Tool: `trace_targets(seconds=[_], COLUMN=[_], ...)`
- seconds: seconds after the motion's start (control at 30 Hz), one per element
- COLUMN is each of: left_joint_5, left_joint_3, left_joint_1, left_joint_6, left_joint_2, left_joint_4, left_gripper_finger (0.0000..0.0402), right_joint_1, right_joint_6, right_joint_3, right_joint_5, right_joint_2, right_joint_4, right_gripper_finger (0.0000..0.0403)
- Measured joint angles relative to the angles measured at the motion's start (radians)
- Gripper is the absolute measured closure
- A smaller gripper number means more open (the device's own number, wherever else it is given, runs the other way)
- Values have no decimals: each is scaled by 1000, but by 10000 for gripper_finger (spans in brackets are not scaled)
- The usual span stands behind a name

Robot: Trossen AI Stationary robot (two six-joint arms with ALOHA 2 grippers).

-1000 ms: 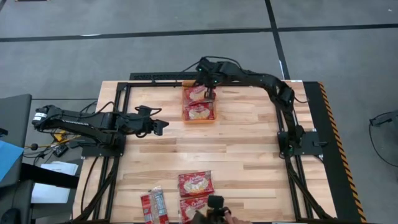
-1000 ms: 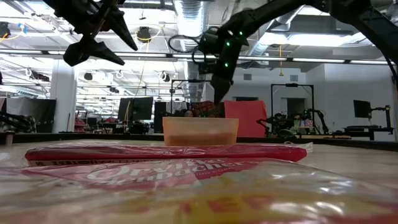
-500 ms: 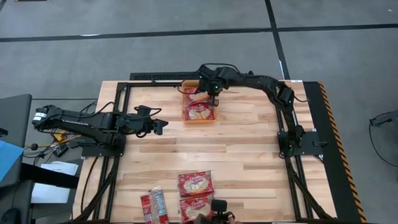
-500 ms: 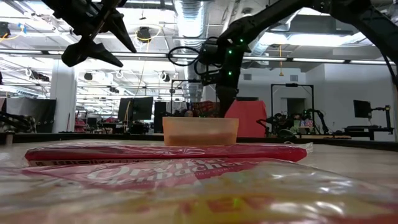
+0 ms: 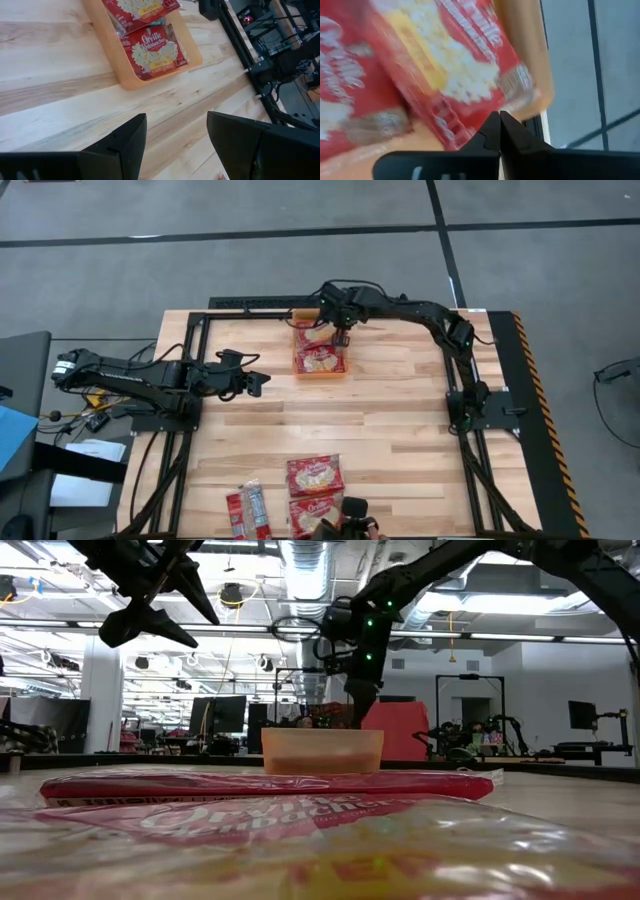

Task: Sort popcorn bags into baskets
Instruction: Put the red popcorn bag into the orange bin

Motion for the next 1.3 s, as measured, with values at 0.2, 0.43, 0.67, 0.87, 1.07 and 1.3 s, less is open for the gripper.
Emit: trace_targets(seconds=[0.2, 0.43, 0.67, 0.87, 1.07, 1.3], left_joint_5=[0, -3, -4, -3, -15, -23], left_joint_3=[0, 0, 0, 0, 0, 0], left_joint_1=[0, 0, 0, 0, 0, 0], left_joint_6=[-6, -7, -7, -7, -7, -7], left_joint_2=[0, 0, 0, 0, 0, 0], left_joint_4=[0, 0, 1, 0, 0, 0], left_gripper_finger=[206, 206, 206, 206, 206, 206], right_joint_1=[5, 12, 19, 79, 173, 216], right_joint_6=[16, 16, 52, 34, -51, -107], right_joint_3=[2, 0, 0, 0, 0, 0], right_joint_5=[-16, -53, -127, -241, -244, -174], right_joint_2=[29, 37, 37, 36, 34, 34], right_joint_4=[-8, -23, -51, -34, 13, 117], right_gripper_finger=[373, 395, 374, 382, 392, 381])
